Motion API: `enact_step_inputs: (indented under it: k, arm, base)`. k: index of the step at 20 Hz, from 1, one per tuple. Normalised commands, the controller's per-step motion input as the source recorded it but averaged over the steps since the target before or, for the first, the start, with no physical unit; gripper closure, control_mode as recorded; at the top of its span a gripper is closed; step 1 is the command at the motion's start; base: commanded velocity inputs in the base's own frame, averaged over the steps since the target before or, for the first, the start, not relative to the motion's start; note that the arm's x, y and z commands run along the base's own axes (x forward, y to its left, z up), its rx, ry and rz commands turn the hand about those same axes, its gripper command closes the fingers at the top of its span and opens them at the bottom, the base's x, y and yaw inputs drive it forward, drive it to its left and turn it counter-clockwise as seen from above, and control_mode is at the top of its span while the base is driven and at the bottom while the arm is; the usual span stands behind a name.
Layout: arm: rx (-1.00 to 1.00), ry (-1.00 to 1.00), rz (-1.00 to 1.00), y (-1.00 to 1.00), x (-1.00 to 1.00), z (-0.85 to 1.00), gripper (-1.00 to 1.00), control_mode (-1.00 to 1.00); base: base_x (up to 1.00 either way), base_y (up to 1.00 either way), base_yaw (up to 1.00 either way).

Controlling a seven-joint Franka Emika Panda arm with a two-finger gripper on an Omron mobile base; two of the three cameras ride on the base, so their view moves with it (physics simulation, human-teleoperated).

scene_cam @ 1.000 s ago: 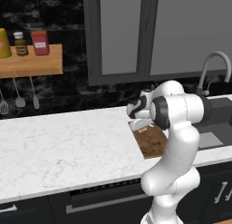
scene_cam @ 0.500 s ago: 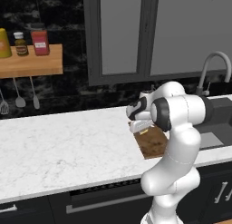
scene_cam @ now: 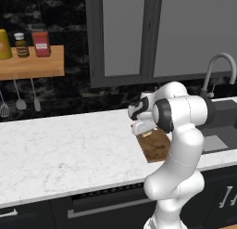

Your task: Pick up the sponge from the counter and clean the cutting board by briefly scrubbing or pressing down on the cutting board. Once finished, release the sponge.

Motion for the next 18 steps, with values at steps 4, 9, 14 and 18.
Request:
enact_step_inputs:
  k: [4,9,14,18]
  arm:
    - [0.01,0.04,0.0,-0.03,-0.62,-0.23,1.0,-1.0]
    - [0.02,0.0,0.0,-0.07,-0.75,-0.03,1.0,-1.0]
    - [0.01,0.0,0.0,-0.12,-0.78,0.0,1.0,-1.0]
    - [0.0,0.05,0.0,-0.01,-0.6,-0.36,1.0,-1.0]
  base:
    - [0.0,0.0,0.0]
    - [0.0,0.0,0.0]
    - [0.0,0.0,0.0]
    - [0.0,0.0,0.0]
